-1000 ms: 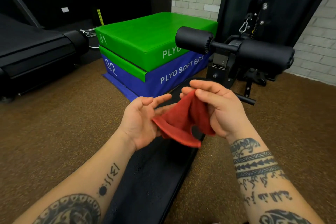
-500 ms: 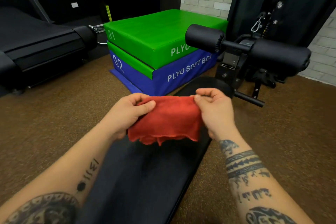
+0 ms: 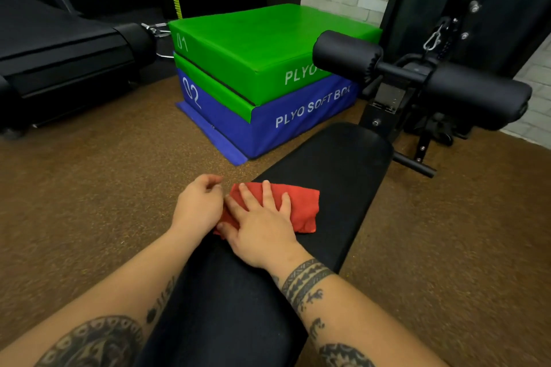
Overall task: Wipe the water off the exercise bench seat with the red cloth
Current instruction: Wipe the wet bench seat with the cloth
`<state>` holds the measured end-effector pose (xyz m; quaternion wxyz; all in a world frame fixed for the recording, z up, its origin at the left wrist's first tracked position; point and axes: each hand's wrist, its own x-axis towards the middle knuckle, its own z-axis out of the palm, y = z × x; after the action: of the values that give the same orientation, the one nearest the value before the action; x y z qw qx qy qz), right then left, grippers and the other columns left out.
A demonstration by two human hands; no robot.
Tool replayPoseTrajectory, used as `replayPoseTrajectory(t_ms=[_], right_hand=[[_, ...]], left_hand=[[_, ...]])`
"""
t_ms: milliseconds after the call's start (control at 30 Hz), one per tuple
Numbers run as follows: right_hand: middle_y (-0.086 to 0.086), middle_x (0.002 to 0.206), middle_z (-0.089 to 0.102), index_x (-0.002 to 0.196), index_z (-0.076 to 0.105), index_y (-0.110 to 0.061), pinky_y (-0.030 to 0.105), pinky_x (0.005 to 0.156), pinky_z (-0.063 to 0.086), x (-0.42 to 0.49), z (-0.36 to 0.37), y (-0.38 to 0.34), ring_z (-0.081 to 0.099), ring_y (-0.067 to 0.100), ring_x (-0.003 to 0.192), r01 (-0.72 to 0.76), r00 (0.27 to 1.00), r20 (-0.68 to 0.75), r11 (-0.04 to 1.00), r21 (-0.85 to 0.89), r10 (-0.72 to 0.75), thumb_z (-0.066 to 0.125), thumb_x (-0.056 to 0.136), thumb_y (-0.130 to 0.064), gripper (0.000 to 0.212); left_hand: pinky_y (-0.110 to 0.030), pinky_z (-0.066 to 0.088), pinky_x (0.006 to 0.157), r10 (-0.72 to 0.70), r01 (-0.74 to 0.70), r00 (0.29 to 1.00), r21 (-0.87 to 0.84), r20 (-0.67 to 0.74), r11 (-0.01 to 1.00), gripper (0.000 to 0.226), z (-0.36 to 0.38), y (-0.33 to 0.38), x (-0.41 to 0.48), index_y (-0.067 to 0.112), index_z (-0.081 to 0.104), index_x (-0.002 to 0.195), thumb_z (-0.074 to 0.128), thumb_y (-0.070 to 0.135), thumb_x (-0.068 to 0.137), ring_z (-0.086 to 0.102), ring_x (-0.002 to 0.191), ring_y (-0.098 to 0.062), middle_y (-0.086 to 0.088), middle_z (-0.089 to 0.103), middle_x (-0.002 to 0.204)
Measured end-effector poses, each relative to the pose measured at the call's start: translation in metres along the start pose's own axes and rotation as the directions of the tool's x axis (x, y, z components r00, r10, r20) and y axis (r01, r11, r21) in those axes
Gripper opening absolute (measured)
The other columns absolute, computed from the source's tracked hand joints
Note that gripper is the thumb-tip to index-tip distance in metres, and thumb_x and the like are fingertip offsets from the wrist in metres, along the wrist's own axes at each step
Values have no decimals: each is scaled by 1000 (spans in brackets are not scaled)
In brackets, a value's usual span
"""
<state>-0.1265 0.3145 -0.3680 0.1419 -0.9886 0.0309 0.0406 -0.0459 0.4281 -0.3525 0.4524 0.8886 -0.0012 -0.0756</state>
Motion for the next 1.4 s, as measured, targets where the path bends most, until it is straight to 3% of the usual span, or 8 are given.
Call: replayPoseTrajectory(t_ms=[233,400,533,833,967,1067,1267,1400], right_hand=[[-9,166,13,156,14,-38,57,120,0,29,-11,45,-5,29,154,13,1000,-21,999,-51,-14,38,94,-48,68],[-12,166,11,156,9,-42,52,122,4,50,-27,103,2,26,155,-14,997,-79,999,-46,10,35,94,-55,69],[-12,166,13,156,17,-40,51,122,5,73,-45,156,6,24,154,-95,991,-106,993,-71,87,29,93,-70,70],[-16,166,8,155,14,-43,61,118,-5,108,-77,247,1,25,154,-317,945,-111,943,-98,306,24,90,-76,74],[-16,166,5,155,13,-44,66,114,-8,108,-87,272,-4,30,154,-478,874,-118,877,-41,471,22,88,-77,75],[-12,167,5,156,14,-40,65,117,6,95,-88,294,0,32,153,-587,794,-112,802,113,597,25,88,-77,78],[3,168,8,156,27,-24,38,119,22,45,-76,292,21,29,151,-534,771,-184,777,333,609,38,102,-48,61],[2,167,10,156,27,-20,41,116,26,14,-59,248,11,18,153,-508,832,-210,858,79,513,27,106,-43,55]], left_hand=[[-35,39,109,302,-320,924,41,234,947,44,48,31,6,25,62,130,43,45,96,55,126,-19,2,63,133],[-51,-5,122,294,-359,879,117,376,926,66,84,54,27,31,24,156,20,62,97,9,153,-15,5,16,165],[-55,0,122,267,-343,883,142,386,929,65,102,68,47,36,23,155,15,65,97,4,154,-20,6,12,166],[-58,3,121,360,-576,797,434,485,692,68,151,95,71,32,24,155,26,65,96,-8,153,-24,6,3,167],[-55,9,121,382,-598,791,474,478,646,70,157,95,73,33,19,156,23,68,95,-3,154,-22,7,6,167],[-54,11,121,391,-604,788,478,476,637,70,155,94,72,33,19,156,21,68,95,0,154,-21,7,6,167],[-56,3,121,447,-653,756,499,478,570,68,154,96,57,33,20,156,18,65,96,1,154,-23,4,8,167],[-52,-6,122,454,-667,734,411,504,622,64,158,96,28,32,20,157,19,59,99,0,154,-20,4,9,167]])
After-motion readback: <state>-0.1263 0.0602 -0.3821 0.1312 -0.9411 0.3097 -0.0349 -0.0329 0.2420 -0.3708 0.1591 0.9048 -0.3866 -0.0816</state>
